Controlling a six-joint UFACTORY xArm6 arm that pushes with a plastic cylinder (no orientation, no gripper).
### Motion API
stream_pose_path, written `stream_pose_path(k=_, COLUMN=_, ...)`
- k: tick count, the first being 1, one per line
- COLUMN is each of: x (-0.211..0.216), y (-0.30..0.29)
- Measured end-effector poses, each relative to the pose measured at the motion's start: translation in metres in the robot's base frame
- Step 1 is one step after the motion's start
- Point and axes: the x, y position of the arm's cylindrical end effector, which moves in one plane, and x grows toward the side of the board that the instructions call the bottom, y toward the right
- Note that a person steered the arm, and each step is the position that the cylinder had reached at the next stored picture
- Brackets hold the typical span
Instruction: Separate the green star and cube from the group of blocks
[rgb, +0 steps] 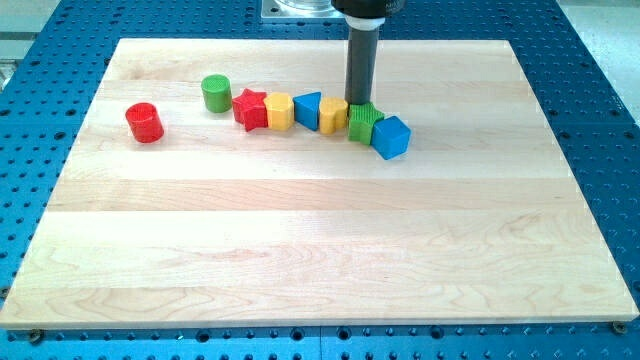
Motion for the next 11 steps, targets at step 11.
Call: stream_pose_path(k=11, x=-0.003, y=-0.195)
